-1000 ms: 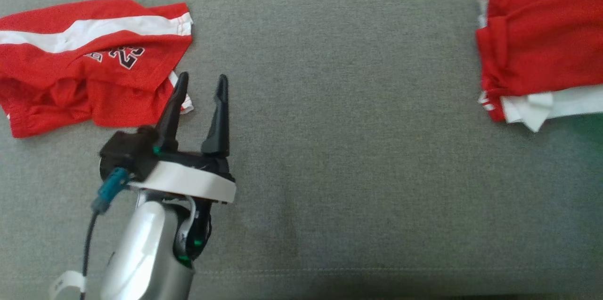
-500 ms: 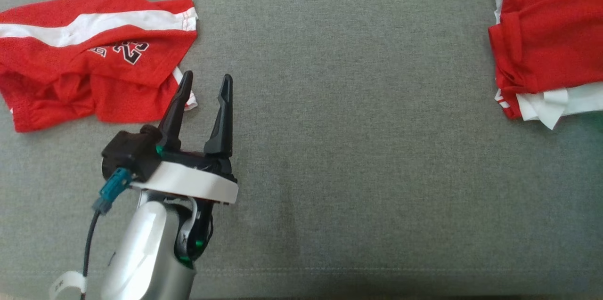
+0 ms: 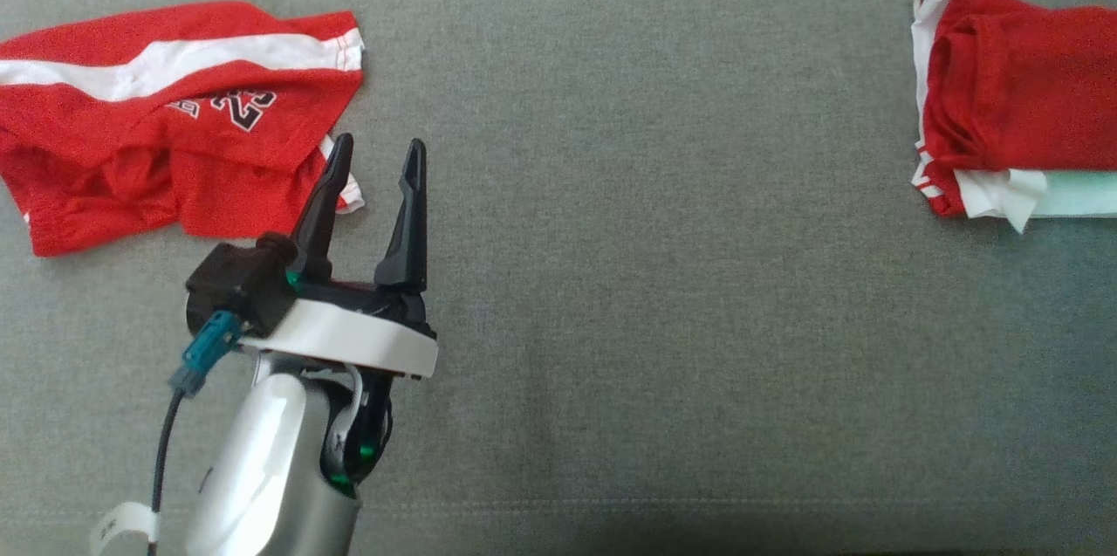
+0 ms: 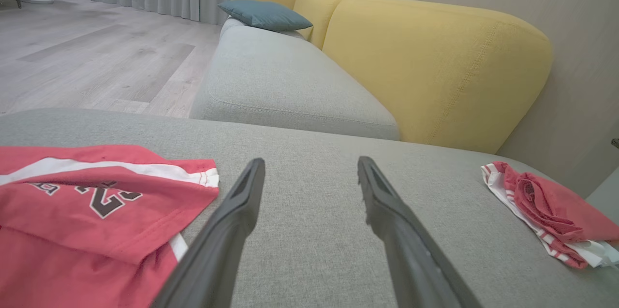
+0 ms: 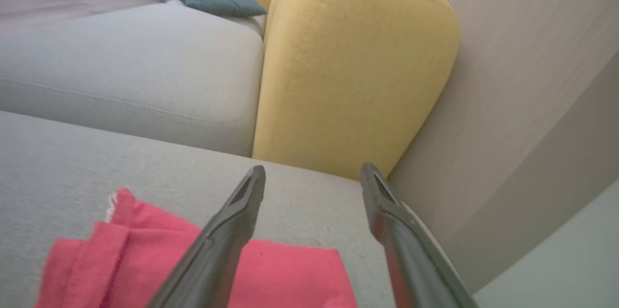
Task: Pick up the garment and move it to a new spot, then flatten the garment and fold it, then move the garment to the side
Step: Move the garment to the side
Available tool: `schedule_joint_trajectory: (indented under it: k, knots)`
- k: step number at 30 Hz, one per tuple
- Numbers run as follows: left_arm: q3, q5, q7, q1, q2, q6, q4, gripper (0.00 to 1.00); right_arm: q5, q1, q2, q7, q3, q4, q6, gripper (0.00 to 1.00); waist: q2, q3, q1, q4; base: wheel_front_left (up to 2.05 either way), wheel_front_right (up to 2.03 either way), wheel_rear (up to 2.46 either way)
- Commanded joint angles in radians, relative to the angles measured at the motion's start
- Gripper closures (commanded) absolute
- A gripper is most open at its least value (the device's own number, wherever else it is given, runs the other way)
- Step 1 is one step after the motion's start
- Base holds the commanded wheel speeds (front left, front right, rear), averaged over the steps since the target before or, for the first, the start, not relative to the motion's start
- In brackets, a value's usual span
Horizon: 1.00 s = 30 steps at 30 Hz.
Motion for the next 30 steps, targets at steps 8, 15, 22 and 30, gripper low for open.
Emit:
schedule_joint_trajectory:
  k: [8,15,22,30]
  knots:
    - [0.044,-0.022,-0.005,0.002,0.009,0.009,-0.031,0.0,0.021,0.034,0.113,-0.029,0.082,-0.128,-0.001,0.0,0.0,-0.086,0.0,-0.008,0.0,0.0,0.0]
    - [0.063,-0.031,-0.005,0.034,0.009,0.015,-0.04,0.0,0.047,0.125,0.219,-0.035,0.13,-0.189,-0.001,0.0,0.0,-0.149,0.0,-0.009,0.0,0.0,0.0]
    - [0.086,-0.03,-0.005,0.08,0.009,0.014,-0.045,0.0,0.076,0.271,0.33,-0.04,0.143,-0.266,-0.001,0.0,0.0,-0.203,0.0,-0.006,0.0,0.0,0.0]
    - [0.1,-0.023,-0.005,0.152,0.009,0.011,-0.043,0.0,0.165,0.437,0.363,-0.042,0.159,-0.372,-0.001,0.0,0.0,-0.255,0.0,-0.017,0.0,0.0,0.0]
